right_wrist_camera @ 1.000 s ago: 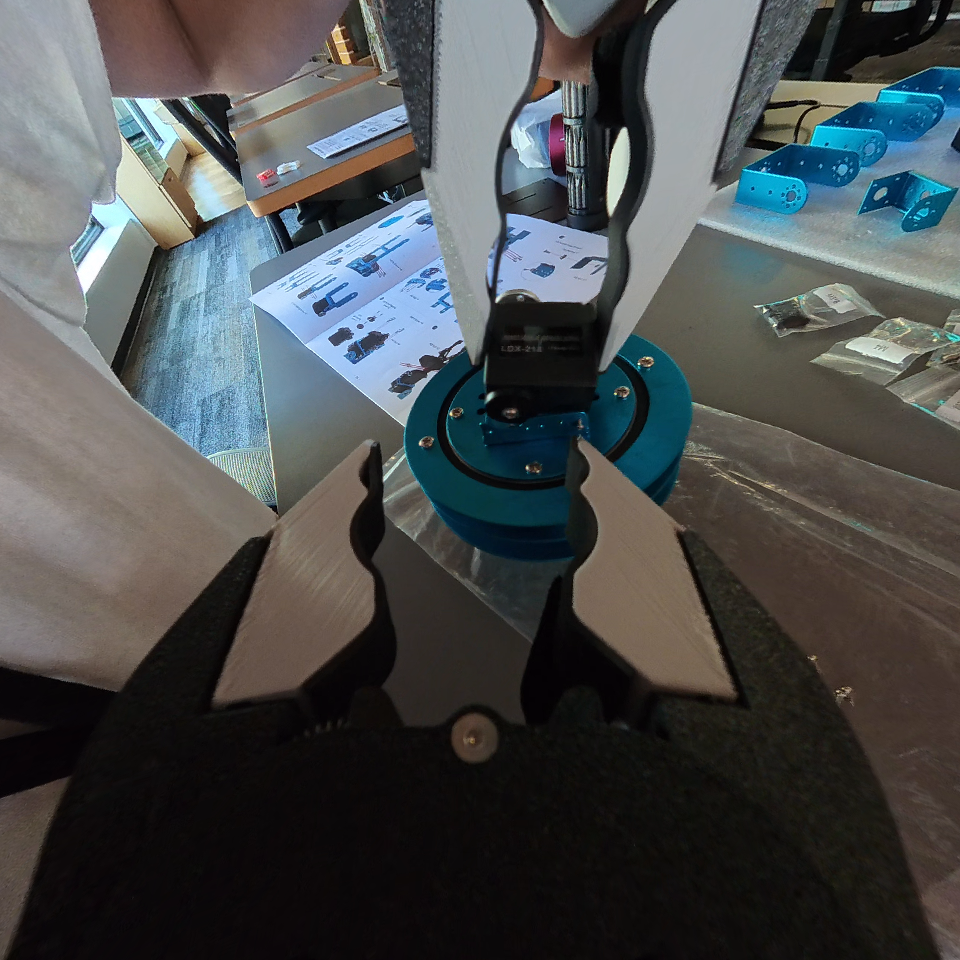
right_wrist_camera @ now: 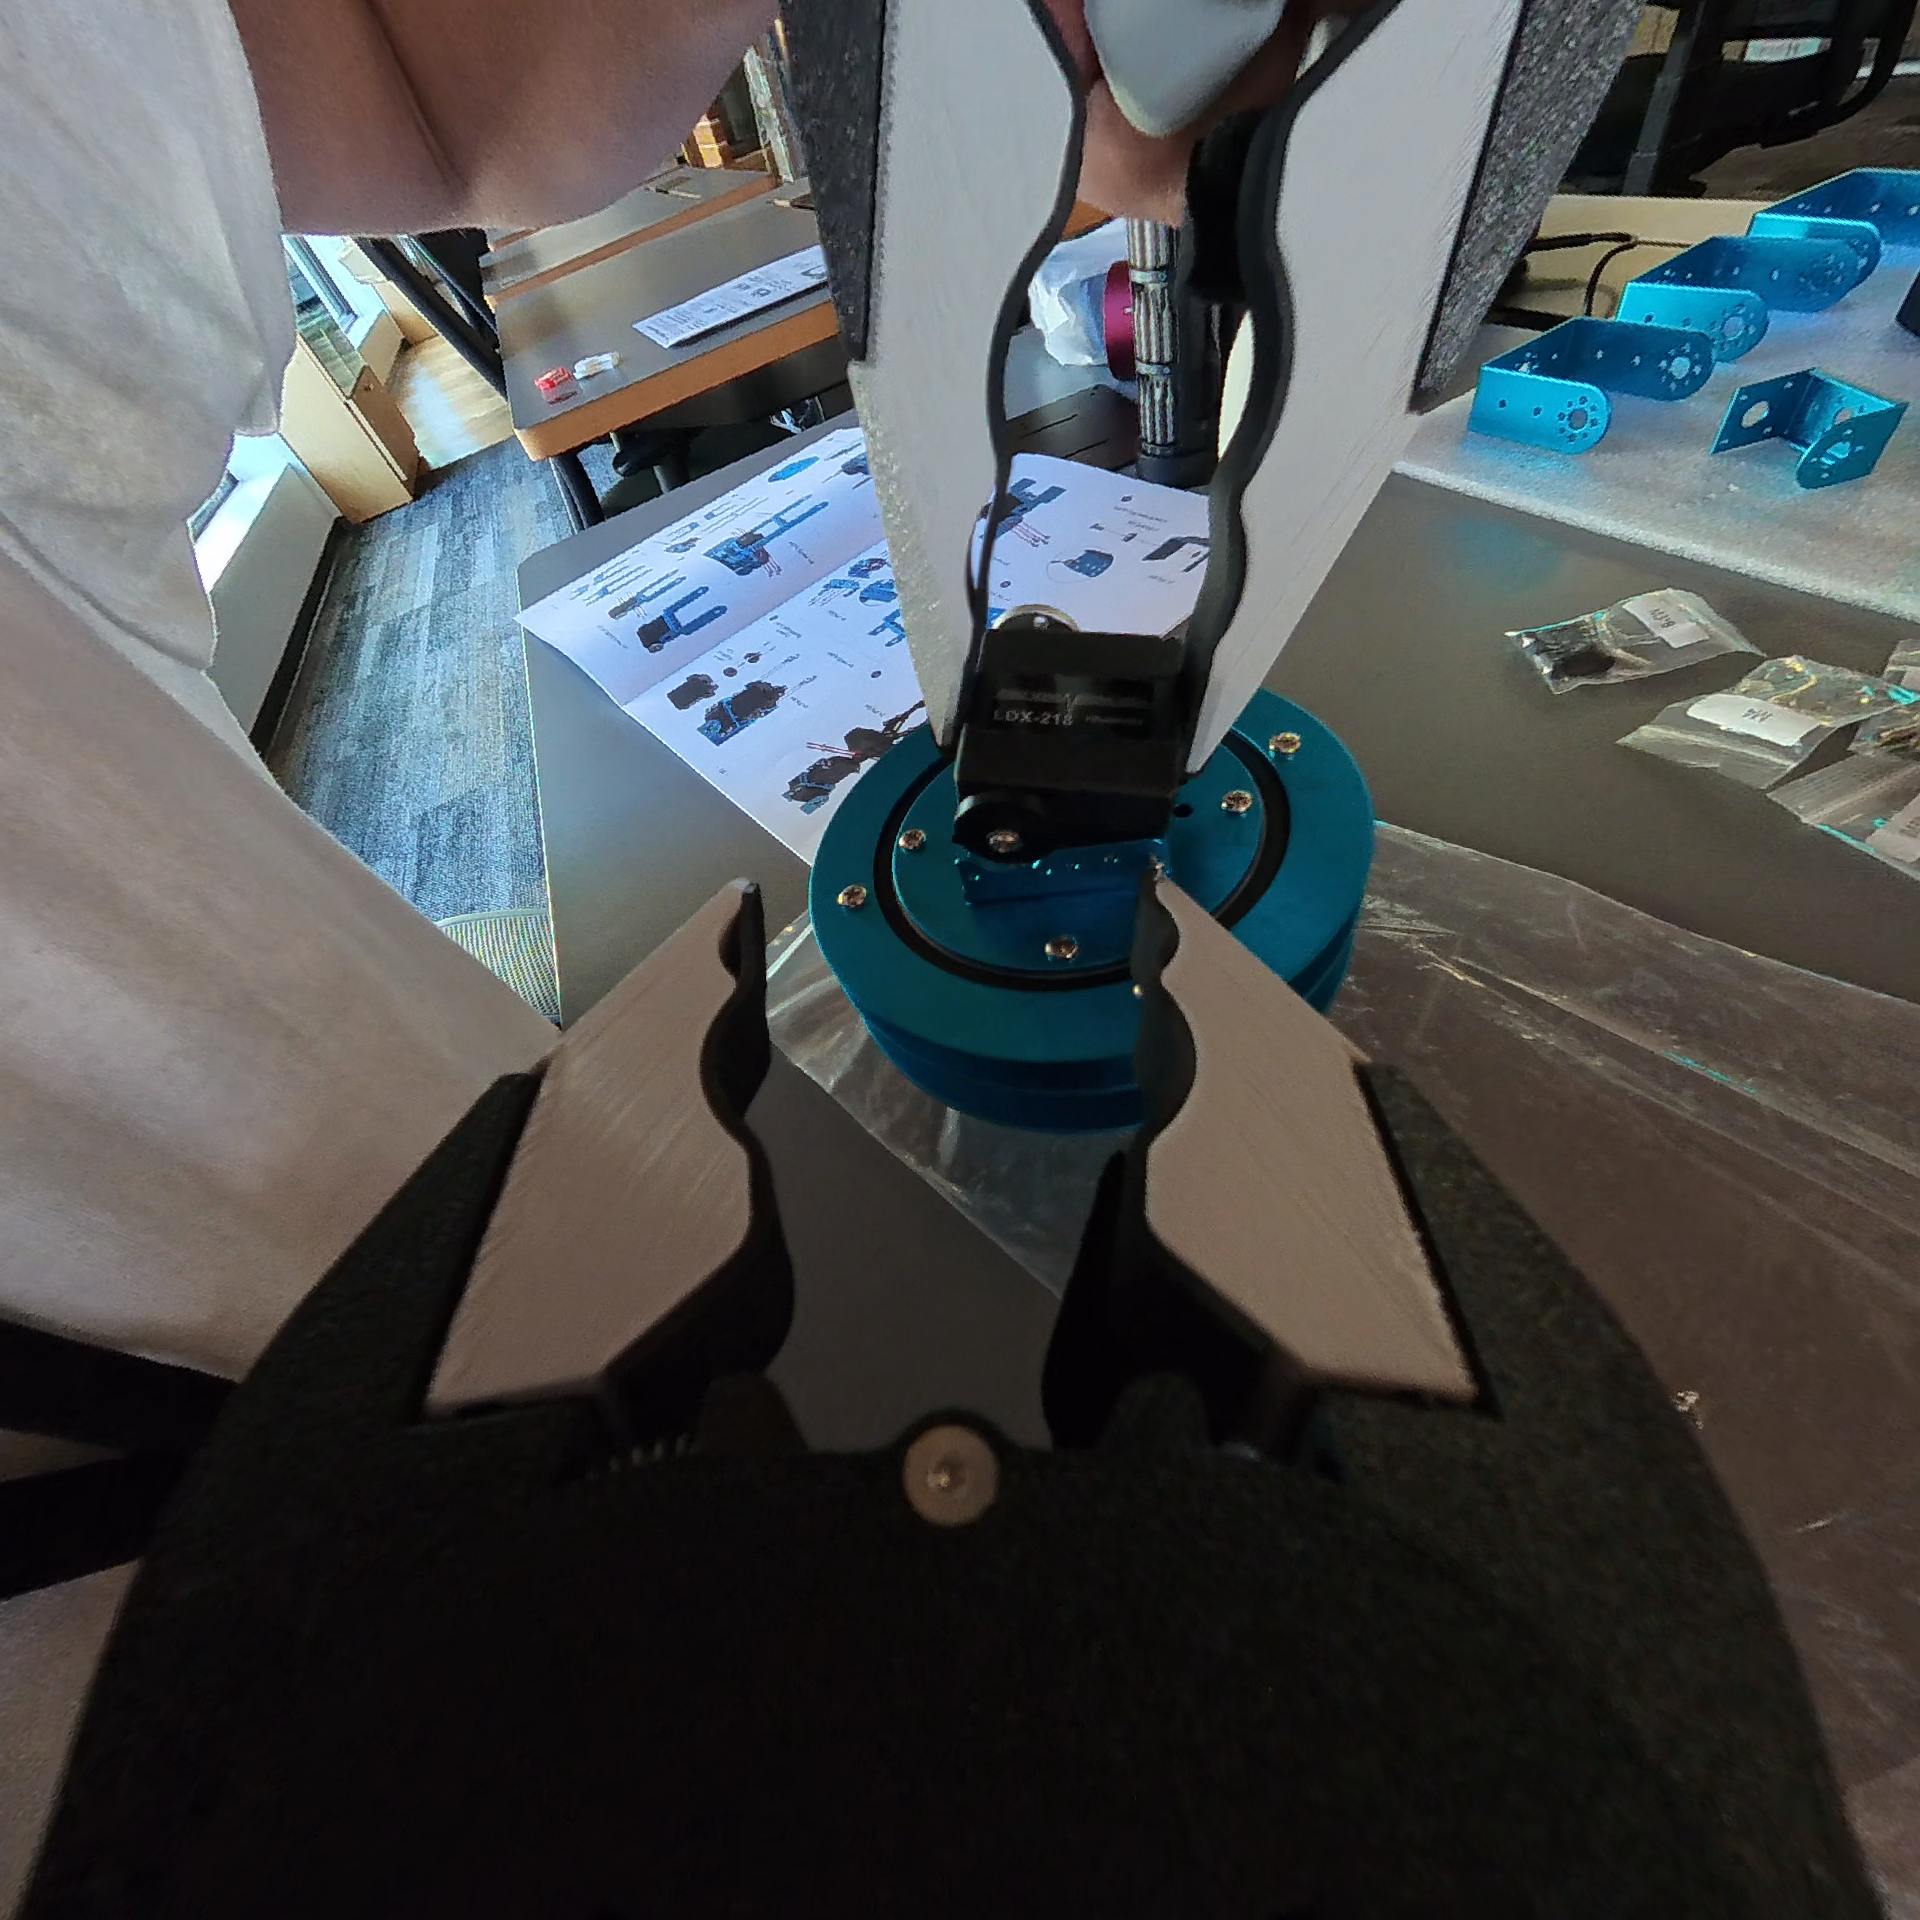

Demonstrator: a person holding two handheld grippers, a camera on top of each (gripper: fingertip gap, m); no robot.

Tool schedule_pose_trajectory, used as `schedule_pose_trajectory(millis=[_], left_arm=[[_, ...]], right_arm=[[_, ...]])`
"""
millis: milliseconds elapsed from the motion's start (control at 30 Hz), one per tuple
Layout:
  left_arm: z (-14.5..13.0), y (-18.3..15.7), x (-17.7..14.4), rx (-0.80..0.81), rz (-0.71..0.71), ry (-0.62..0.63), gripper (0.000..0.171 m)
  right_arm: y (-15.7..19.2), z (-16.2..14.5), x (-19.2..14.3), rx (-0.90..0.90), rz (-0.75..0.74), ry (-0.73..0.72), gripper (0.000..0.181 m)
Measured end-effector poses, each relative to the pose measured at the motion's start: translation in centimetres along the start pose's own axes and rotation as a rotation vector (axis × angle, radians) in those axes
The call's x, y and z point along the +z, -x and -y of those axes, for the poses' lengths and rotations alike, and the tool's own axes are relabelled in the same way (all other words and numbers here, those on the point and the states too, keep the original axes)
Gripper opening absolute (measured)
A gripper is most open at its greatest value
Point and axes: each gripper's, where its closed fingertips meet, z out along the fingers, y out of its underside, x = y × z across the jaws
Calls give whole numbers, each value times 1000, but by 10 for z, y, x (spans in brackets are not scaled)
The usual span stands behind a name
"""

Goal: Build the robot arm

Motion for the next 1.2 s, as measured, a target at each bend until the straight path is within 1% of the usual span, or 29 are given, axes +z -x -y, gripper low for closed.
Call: schedule_pose_trajectory(millis=[767,1200], left_arm=[[0,0,0,18,5,-15,42],[2,0,1,23,18,-21,43]], right_arm=[[-1,0,0,-6,-3,15,70],[0,2,-2,6,14,-11,70]])
